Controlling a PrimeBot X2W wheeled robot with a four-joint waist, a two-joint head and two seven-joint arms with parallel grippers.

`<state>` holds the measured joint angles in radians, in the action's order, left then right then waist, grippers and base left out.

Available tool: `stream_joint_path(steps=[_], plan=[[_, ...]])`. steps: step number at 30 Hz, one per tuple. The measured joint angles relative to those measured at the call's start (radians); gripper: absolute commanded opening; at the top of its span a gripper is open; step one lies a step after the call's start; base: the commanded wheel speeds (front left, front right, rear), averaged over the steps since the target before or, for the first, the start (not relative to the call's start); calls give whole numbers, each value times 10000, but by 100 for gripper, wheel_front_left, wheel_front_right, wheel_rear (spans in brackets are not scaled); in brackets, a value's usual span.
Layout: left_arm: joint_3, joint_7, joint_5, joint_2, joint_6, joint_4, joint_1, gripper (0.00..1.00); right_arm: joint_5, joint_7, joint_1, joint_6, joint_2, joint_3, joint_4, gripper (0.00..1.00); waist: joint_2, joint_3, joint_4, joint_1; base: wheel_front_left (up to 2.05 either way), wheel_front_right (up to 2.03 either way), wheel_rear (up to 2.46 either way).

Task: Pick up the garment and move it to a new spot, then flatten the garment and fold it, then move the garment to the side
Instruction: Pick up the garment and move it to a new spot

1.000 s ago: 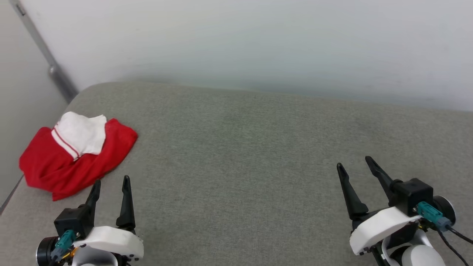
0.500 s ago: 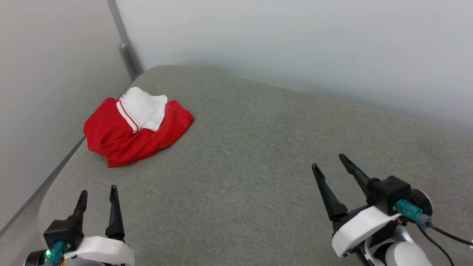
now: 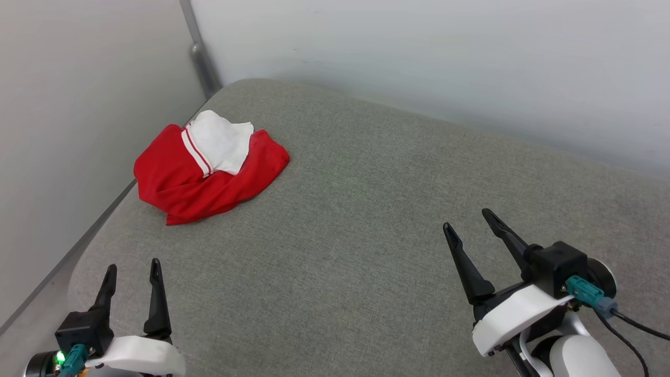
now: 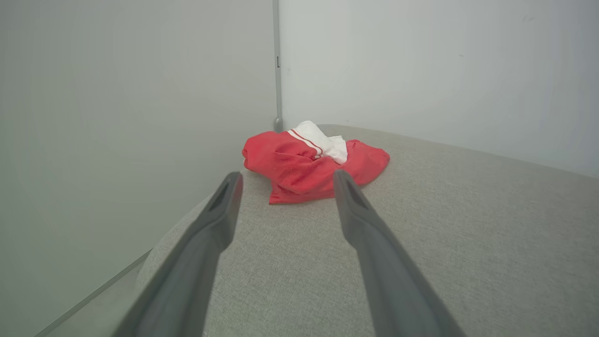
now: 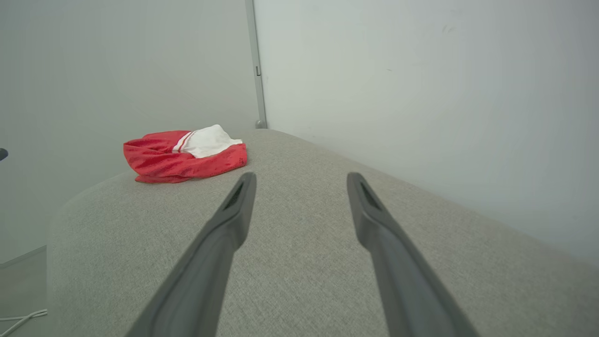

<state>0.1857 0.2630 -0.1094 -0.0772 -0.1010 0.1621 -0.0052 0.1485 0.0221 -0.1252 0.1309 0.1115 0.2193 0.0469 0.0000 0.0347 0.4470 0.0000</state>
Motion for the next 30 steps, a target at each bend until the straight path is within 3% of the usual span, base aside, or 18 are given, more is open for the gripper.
stream_joint_path(steps=[7, 14, 20, 30], plan=[[63, 0, -414, 79, 2, -123, -743, 100, -23, -209, -205, 0, 163, -169, -334, 100, 0, 482, -215, 0, 0, 0, 0], [-65, -150, -777, -579, -140, 136, -3049, 100, -88, -405, -681, 0, 355, -665, -947, 100, 0, 1487, -660, 1, 0, 0, 0], [-443, -1685, -1394, -1996, -270, 1356, -5213, 100, -161, -487, -1065, 0, 535, -1076, -1425, 100, 0, 2556, -1230, 1, 0, 0, 0], [-1685, -5641, -3371, -4527, -284, 4048, -7197, 100, -150, -309, -1487, 0, 623, -1498, -1774, 100, 0, 4394, -2114, 2, 0, 0, 0]])
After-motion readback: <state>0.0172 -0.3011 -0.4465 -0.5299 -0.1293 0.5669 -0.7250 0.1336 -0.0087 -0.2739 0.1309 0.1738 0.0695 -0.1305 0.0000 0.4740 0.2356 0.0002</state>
